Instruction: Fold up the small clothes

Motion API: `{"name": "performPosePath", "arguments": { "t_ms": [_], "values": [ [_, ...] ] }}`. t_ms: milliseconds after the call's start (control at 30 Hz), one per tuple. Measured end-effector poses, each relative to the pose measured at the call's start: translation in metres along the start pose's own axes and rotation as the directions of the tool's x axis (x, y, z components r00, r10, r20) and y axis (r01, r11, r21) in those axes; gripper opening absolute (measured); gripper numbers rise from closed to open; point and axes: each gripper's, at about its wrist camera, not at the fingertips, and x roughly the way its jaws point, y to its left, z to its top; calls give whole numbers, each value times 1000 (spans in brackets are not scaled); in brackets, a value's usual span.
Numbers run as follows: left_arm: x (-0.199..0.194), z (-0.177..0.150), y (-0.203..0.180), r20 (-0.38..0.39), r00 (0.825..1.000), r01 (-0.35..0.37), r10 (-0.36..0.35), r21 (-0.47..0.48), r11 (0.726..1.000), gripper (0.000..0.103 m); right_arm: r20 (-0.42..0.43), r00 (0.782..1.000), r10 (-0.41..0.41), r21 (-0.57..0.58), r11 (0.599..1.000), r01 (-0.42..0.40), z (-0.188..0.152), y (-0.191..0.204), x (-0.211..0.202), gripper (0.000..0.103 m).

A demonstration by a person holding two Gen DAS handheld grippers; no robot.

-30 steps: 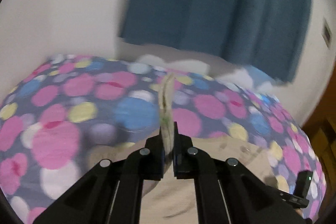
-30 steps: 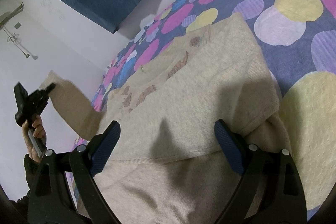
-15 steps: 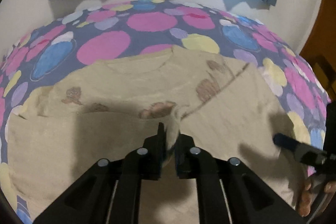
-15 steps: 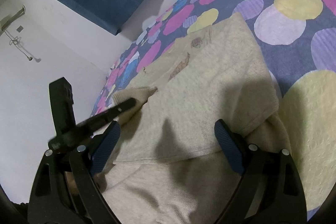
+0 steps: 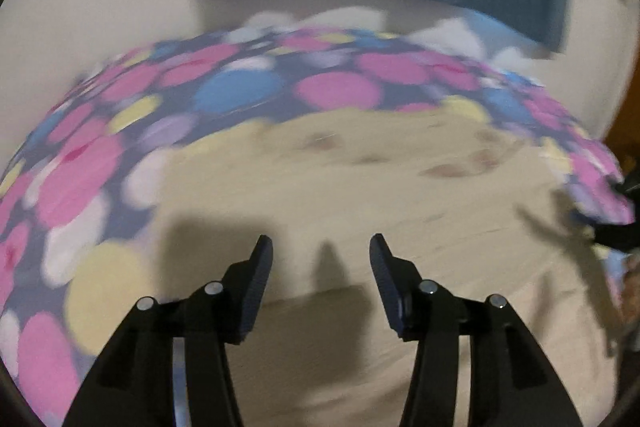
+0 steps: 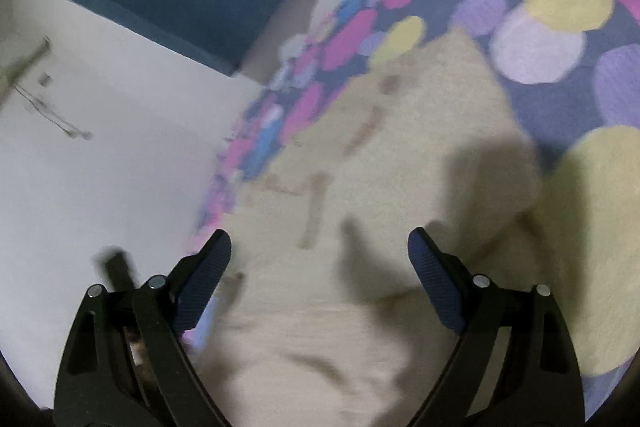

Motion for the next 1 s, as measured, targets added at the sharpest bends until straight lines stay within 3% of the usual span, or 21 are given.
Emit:
{"name": "performPosePath", "arguments": {
  "t_ms": [67,133,200,433,567,600,700,767,833,1000],
  "values": [
    [5,-8,27,-28,998,-57,55,-48,997,51,-50,999,8,-13,1000,-8,4,16,17,89],
    [9,-15,47,-43,996,-78,74,-96,992,51,-119,993,-7,-23,1000,4,7,25,44,74],
    [12,-20,62,-56,996,-71,64,-144,987,51,-161,986,-43,-30,999,38,8,27,66,67],
    [13,-28,75,-61,997,-63,53,-175,983,51,-243,948,-207,-57,978,199,2,24,132,54],
    [12,-30,76,-60,997,-61,51,-178,982,51,-239,944,-228,-79,973,215,-2,32,139,53],
    [12,-31,77,-61,997,-57,46,-182,982,51,-239,942,-235,-86,972,220,-3,34,140,49],
    [12,-32,77,-60,998,-43,32,-193,980,51,-279,932,-231,-85,973,215,-8,33,148,23],
    [12,-32,79,-59,998,-34,23,-198,980,51,-288,927,-240,-105,970,219,-8,36,153,14],
    [12,-32,78,-61,998,-42,30,-193,980,51,-273,933,-234,-111,971,211,-5,44,155,6],
    [14,-33,75,-77,996,-55,42,-171,984,56,-176,975,-138,-153,982,111,23,101,147,5]
  ]
}}
